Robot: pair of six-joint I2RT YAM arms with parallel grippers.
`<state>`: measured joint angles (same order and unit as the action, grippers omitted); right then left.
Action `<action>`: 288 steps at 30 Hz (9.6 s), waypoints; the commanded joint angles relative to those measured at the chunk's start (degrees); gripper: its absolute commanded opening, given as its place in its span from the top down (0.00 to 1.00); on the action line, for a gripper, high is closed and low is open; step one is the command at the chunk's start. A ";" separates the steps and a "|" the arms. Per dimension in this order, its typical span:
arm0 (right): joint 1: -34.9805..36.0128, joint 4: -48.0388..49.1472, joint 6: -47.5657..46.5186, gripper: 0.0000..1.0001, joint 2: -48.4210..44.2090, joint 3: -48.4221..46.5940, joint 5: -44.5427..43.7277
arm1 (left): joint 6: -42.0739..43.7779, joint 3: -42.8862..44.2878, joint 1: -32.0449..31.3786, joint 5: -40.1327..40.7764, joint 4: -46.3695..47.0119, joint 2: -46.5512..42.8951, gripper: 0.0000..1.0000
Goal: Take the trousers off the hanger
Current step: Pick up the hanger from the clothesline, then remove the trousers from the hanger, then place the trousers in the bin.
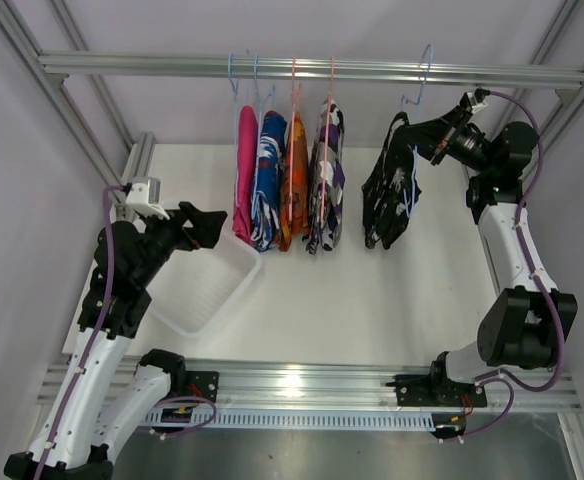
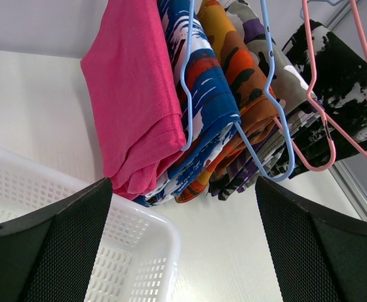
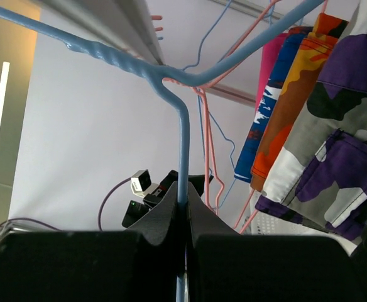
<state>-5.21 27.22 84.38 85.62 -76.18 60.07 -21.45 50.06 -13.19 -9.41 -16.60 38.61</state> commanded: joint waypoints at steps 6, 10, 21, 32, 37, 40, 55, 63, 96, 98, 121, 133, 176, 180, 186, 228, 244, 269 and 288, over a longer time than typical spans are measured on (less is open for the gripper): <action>0.47 8.20 -4.31 1.00 -8.98 -1.07 -3.65 | -0.17 0.47 0.53 -1.58 2.63 -0.03 0.01; 0.82 6.27 -5.19 1.00 -10.04 -2.13 -4.09 | -0.08 0.39 0.53 -1.75 2.71 0.06 0.01; 2.49 -6.80 -13.17 1.00 -16.70 -2.66 -8.38 | -0.17 0.30 0.36 -3.68 3.06 -0.38 0.01; 5.04 -20.01 -21.18 1.00 -25.59 0.94 -17.35 | 3.95 -1.28 -11.83 1.30 5.61 -4.94 0.02; 5.04 -21.34 -21.19 1.00 -28.40 3.05 -19.55 | 6.77 -0.06 -22.72 7.20 5.79 -5.74 0.01; 6.60 -21.51 -20.57 1.00 -29.11 3.67 -20.43 | 8.96 0.30 -31.15 11.15 8.33 -5.39 0.01; 9.87 -23.18 -11.34 1.00 -33.32 4.64 -25.53 | 28.03 1.62 -55.36 33.12 28.69 11.22 0.01; 15.31 -25.46 -10.37 1.00 -35.52 6.74 -29.92 | 29.98 0.82 -56.94 39.29 43.14 16.76 0.01; 18.66 -22.30 -4.75 1.00 -36.40 7.71 -32.30 | 30.50 -1.81 -67.41 42.54 59.66 32.23 0.01; 18.66 -21.34 -3.70 1.00 -36.49 8.07 -31.86 | 30.77 -1.81 -67.41 42.89 60.37 33.01 0.01; 18.92 -21.33 -3.08 1.00 -39.13 8.77 -30.02 | 32.61 0.12 -66.97 45.44 65.99 40.57 0.01; 19.28 -20.72 -2.20 1.00 -40.71 11.67 -29.22 | 34.20 1.53 -65.56 47.29 69.16 43.21 0.01; 24.72 -20.28 0.88 1.00 -47.30 20.63 -32.47 | 32.88 7.24 -61.43 47.03 77.24 52.09 0.08; 26.74 -19.40 0.96 1.00 -47.65 22.74 -33.53 | 33.05 9.17 -61.43 46.24 77.07 52.88 0.16; 29.55 -18.35 0.70 1.00 -47.48 23.36 -35.29 | 33.23 11.02 -61.34 45.62 77.33 54.55 0.41; 33.25 -17.20 -7.38 1.00 -51.87 34.78 -39.24 | 46.24 2.50 -61.60 46.32 81.38 37.25 0.99; 33.34 -8.77 -13.98 1.00 -48.98 45.85 -33.97 | 46.95 9.87 -62.66 46.32 61.63 26.70 0.99; 33.34 -11.84 -21.27 1.00 -48.89 48.67 -32.92 | 31.74 6.45 -62.66 43.95 35.77 -5.01 0.99; 33.34 -11.14 -22.77 1.00 -45.46 49.20 -32.56 | 40.08 5.31 -62.57 56.25 33.30 -19.01 0.99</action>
<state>28.01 13.85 63.16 39.92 -27.00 27.09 15.59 54.11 -75.70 46.04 8.73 21.54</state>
